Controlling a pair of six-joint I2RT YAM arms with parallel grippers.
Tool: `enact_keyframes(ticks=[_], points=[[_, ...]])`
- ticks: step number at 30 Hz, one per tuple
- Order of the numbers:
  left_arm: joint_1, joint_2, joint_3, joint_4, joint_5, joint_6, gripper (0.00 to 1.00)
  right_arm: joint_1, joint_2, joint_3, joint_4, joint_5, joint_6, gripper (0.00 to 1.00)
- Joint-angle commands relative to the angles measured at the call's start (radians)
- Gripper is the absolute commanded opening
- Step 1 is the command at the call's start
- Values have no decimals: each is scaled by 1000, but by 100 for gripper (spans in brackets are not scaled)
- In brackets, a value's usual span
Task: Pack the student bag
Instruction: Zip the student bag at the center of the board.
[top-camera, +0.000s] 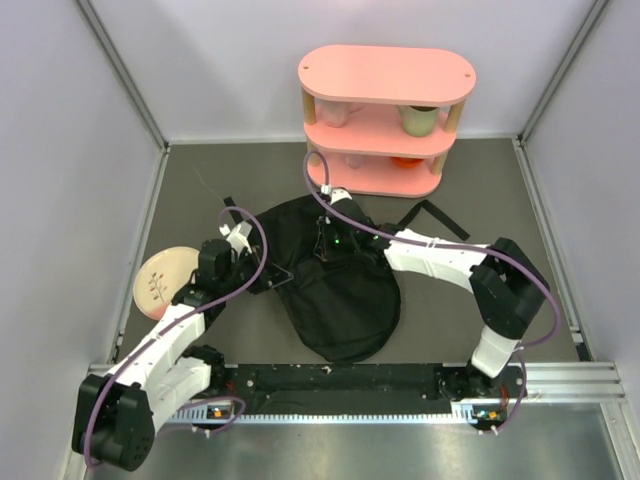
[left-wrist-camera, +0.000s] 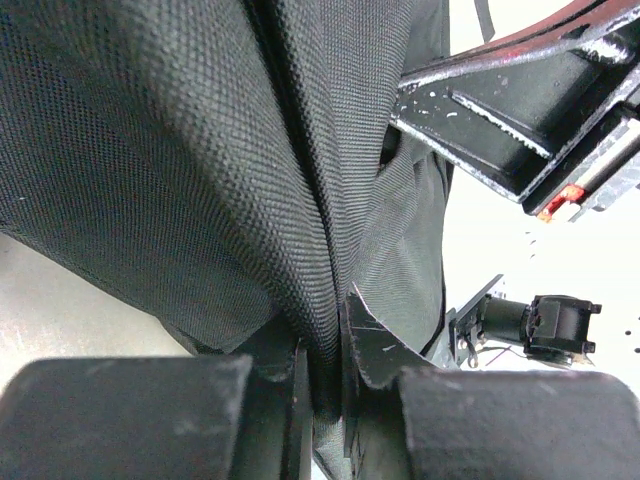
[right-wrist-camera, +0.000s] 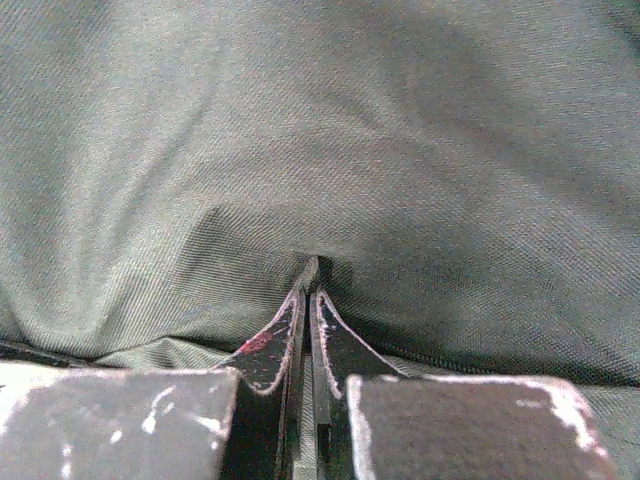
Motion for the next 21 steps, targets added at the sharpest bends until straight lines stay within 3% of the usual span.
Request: enact_keyframes(ticks=[1, 6, 13, 14, 15, 16, 17, 21], points=[[7, -46, 32, 81, -16, 23, 0, -99, -34, -58, -13, 106, -29, 0], [22, -85, 21, 64, -39, 29, 0, -285, -83, -169, 21, 132, -87, 0], [27, -81, 15, 64, -43, 32, 0, -346, -141, -247, 24, 207, -105, 0], [28, -79, 24, 23, -43, 39, 32, -345, -147, -250, 18, 209, -101, 11], [28, -79, 33, 3, -40, 47, 50, -345, -160, -257, 17, 211, -99, 26], [28, -81, 67, -26, -40, 73, 61, -345, -186, -278, 19, 217, -95, 47], [28, -84, 85, -108, -46, 88, 98, -346, -204, -289, 24, 233, -86, 85], [28, -137, 161, -267, -129, 154, 99, -374, -278, -344, 21, 217, -75, 93]])
